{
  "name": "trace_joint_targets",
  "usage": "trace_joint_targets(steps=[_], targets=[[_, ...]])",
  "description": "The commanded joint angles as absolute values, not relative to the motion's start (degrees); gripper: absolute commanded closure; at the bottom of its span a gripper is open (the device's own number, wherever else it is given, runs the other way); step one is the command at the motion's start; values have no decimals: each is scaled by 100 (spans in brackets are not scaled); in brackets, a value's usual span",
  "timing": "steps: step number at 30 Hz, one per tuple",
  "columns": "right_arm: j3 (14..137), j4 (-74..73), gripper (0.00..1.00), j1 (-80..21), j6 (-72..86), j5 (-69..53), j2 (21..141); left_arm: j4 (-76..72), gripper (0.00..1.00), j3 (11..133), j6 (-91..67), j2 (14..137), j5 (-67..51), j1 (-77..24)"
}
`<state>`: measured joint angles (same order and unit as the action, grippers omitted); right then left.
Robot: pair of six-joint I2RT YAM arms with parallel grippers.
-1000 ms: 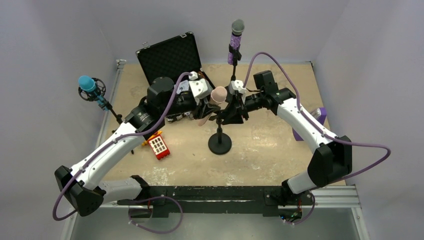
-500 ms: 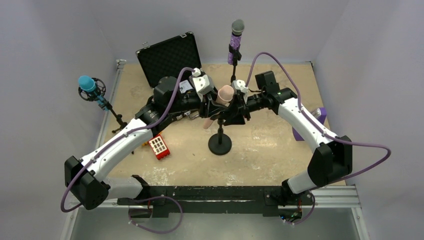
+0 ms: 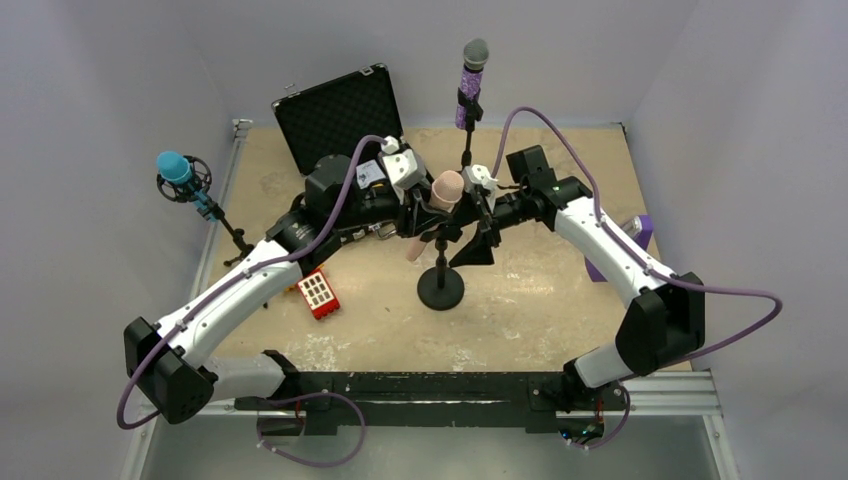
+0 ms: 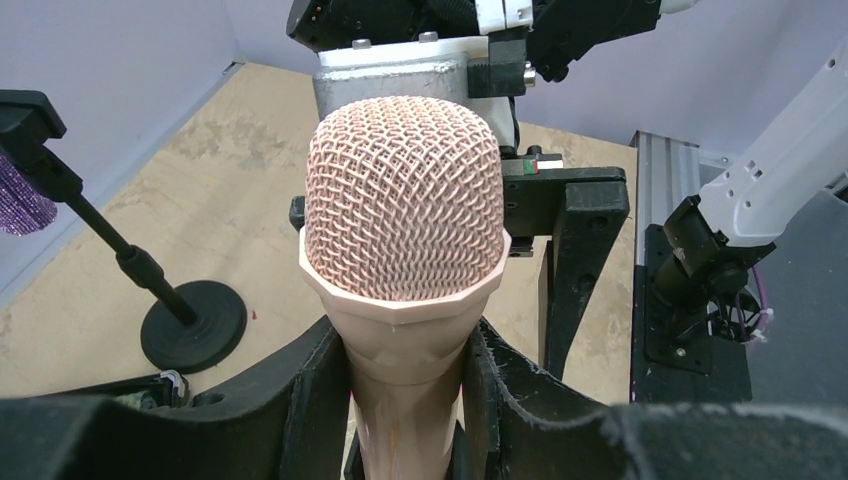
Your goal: Attach the microphones to the stand
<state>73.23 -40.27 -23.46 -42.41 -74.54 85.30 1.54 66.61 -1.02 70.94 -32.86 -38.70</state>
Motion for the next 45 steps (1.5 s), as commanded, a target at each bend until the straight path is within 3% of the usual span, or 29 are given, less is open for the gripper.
trace_joint_targets(steps=[1,5,11,14,18,26,31,36,42,43,45], targets=[[7405,-4179,18,-2383,-4394,-7735,8225,386,63,6773,-171,6964,-3118,-3876],[7342,-4051,17,-2381,-4271,-7687,8197,473,56,6825,-182,6913,-3107,-3877],[7270,-3742,18,-2369,-3960,-7545,8192,920,57,7016,185,6904,-3141,-3880],[7246,-3676,18,-2372,-3900,-7508,8192,1271,73,7218,490,6927,-3209,-3876],[7220,-3581,19,-2368,-3809,-7438,8199,1684,89,7501,745,7032,-3219,-3876],[7110,-3216,22,-2352,-3461,-7151,8215,2002,95,7822,918,7103,-3288,-3876],[7110,-3144,30,-2347,-3383,-7137,8261,2217,96,8074,951,7220,-3348,-3880],[7127,-3058,53,-2347,-3311,-7214,8287,2285,96,8157,895,7352,-3384,-3885],[7121,-3024,43,-2349,-3349,-7321,8308,2180,97,8067,778,7414,-3369,-3885],[7134,-3024,48,-2350,-3349,-7328,8314,2168,96,8056,767,7410,-3365,-3885],[7163,-3054,75,-2348,-3368,-7361,8344,2162,97,8064,758,7414,-3364,-3885]])
